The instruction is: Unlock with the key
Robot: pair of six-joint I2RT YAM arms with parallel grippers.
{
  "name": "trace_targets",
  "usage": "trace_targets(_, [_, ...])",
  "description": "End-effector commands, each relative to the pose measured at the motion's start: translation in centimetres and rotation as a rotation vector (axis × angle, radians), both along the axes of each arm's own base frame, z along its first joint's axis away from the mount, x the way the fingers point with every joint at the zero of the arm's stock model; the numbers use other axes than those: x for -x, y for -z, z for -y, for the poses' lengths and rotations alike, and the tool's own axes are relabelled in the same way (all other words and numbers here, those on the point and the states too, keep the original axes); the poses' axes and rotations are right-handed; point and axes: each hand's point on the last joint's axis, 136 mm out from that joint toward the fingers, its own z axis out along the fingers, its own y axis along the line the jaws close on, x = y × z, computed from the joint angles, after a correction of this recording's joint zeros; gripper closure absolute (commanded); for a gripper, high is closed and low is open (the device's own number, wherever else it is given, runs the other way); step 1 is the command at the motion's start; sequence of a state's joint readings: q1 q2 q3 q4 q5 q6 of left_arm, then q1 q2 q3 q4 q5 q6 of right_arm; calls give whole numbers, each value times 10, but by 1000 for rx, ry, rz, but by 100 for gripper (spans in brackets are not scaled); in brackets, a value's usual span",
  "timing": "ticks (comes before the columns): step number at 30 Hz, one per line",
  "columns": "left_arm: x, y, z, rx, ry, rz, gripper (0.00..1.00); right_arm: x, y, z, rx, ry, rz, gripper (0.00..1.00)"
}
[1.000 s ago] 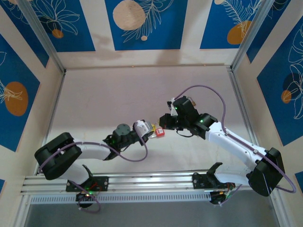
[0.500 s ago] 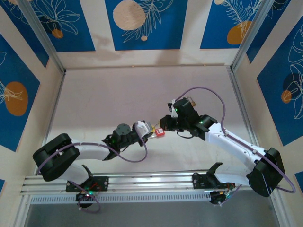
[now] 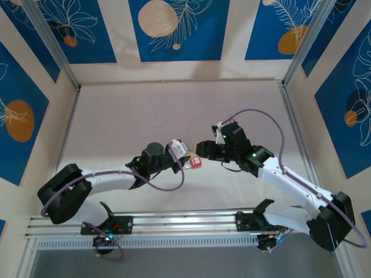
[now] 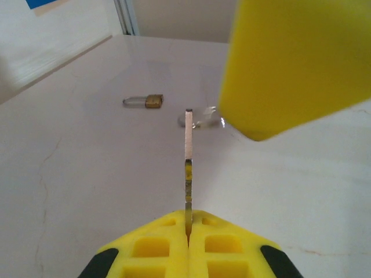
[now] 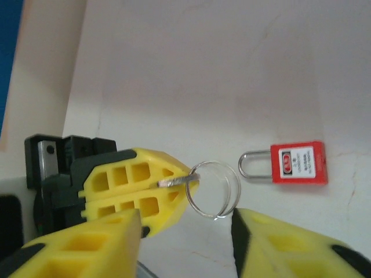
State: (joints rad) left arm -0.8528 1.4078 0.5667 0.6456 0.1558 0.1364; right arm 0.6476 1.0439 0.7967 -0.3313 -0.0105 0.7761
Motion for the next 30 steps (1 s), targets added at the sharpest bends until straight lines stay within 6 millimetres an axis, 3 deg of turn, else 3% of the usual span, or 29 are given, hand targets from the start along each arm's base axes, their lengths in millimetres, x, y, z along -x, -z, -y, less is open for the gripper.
trace_targets(1, [-3,-4,-1,-42,16,-84,100,-6,-30,15,-71,50,129,47])
trace_targets(4, [-6,-8,-2,-49,28,-110,100,-11,-43,30,-102,85,258,44])
trace_targets(5, [-7,-9,-2,-54,31,-124,100,-12,-43,33,-116,73,320,38])
trace_targets(8, [-11,-12,2,-58,57,-175,100,-10,-34,35,-122,28,500,37])
trace_targets(11, [-13,-16,9,-44,84,-246,100,-18,-27,54,-96,99,499,26])
trace_targets(13, [-12,-19,14,-28,117,-295,100,-11,-33,45,-205,-37,495,26])
trace_targets(17, [-10,-29,23,54,207,-394,100,-11,-44,40,-349,-137,542,25])
trace_targets(22, [-9,-38,31,130,270,-469,100,-15,-51,20,-391,-263,534,31])
trace_targets(30, [-6,-40,32,157,305,-510,100,-21,-44,9,-393,-298,510,37])
